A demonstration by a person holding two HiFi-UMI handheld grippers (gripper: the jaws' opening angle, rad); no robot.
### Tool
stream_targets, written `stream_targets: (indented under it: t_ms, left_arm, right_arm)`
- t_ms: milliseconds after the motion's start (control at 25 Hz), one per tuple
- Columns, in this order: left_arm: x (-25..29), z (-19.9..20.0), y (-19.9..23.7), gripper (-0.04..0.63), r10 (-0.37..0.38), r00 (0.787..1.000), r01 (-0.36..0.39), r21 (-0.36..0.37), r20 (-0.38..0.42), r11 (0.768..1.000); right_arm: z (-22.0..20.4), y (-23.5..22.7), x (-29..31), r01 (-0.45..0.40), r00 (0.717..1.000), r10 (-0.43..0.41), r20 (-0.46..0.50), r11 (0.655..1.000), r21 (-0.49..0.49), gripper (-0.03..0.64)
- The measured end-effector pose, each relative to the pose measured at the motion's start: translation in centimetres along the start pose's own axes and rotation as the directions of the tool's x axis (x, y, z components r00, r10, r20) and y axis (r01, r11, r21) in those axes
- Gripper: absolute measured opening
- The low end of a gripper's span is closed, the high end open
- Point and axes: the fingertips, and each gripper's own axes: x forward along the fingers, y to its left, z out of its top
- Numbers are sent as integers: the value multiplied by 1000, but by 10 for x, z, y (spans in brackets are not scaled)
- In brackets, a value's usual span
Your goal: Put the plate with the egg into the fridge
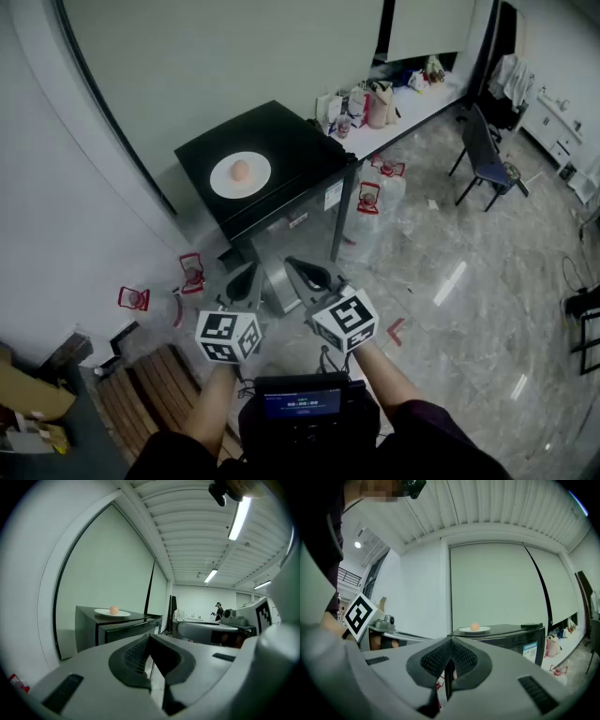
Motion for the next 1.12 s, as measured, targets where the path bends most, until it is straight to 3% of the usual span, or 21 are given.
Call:
stream_targets:
  t_ms: [440, 720, 840, 960, 1120]
  left_arm:
    - [-13, -27, 13, 9, 44, 998, -45, -28, -43, 999]
    - [-19, -65, 47, 9, 43, 997, -42, 18, -68, 999]
    - [-25, -72, 66, 9, 17, 996, -17, 2, -84, 1000]
    - [-29, -78, 84, 11, -39, 992, 41, 12, -118, 999]
    - [-33, -82, 108, 11, -114, 983, 119, 25, -142, 993]
  right_arm:
    - [-18, 14, -1, -4, 1000, 5, -31, 1000, 10, 8]
    - [-57, 27, 18, 133, 987, -134, -85, 991, -15, 9]
    - [-85, 31, 32, 225, 964, -226, -137, 974, -19, 15]
    - [-123, 34, 49, 327, 920, -328, -216, 944, -41, 132]
    - [-163, 46, 71, 444, 853, -440, -280, 894, -52, 137]
